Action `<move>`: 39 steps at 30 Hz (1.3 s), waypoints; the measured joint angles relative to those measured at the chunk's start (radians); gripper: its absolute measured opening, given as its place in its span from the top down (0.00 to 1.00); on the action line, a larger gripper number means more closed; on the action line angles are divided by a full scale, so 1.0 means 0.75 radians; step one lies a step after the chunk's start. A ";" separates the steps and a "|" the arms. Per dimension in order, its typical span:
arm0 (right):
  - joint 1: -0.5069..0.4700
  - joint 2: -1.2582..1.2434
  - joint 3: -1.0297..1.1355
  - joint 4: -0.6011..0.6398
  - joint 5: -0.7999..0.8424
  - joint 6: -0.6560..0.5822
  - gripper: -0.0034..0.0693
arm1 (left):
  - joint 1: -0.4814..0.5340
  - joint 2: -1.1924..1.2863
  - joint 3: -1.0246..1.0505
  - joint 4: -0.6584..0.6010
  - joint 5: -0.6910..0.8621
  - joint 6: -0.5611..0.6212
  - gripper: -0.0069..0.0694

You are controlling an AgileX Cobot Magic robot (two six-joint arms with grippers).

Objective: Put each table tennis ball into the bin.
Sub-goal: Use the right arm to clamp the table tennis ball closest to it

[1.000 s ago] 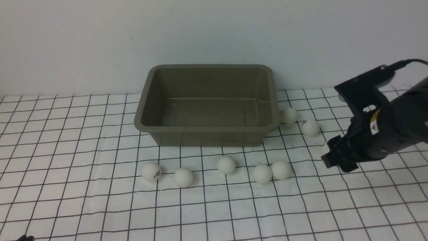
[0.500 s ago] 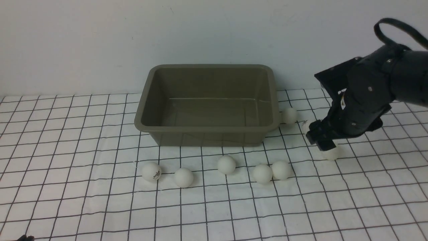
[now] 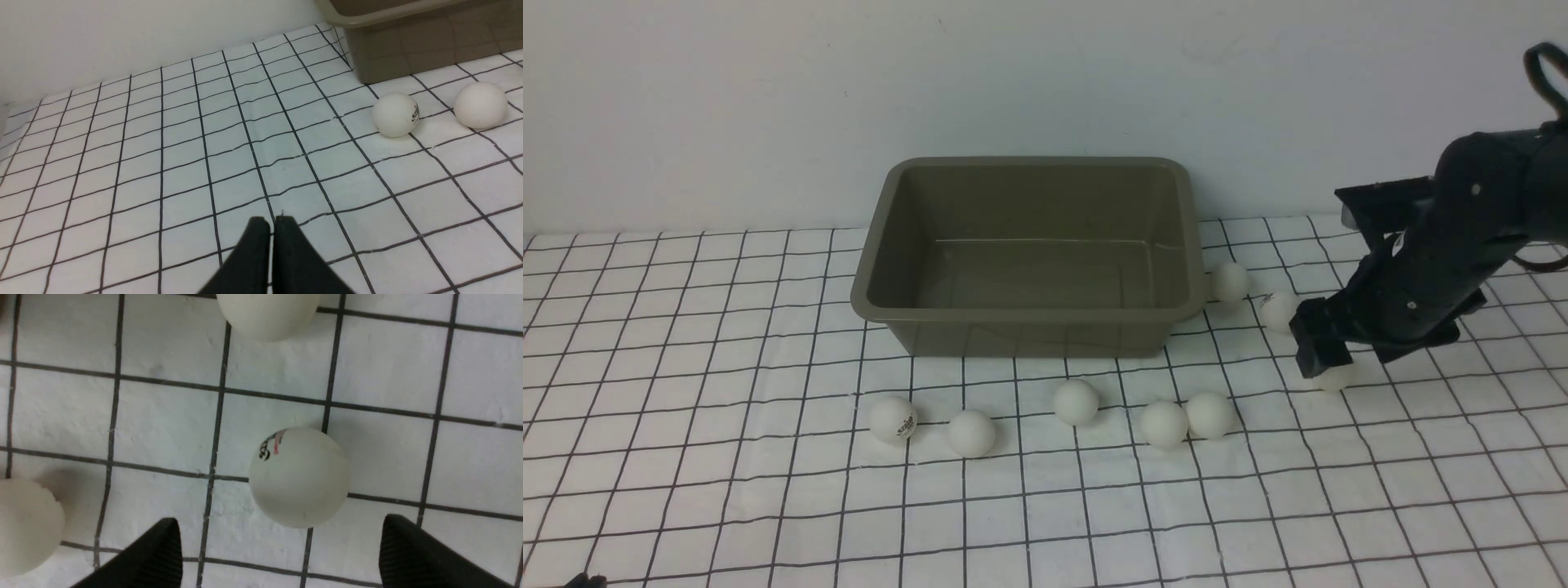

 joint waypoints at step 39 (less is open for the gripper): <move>-0.001 0.237 -0.211 -0.049 0.068 0.009 0.46 | 0.000 0.000 0.000 0.000 0.000 0.000 0.91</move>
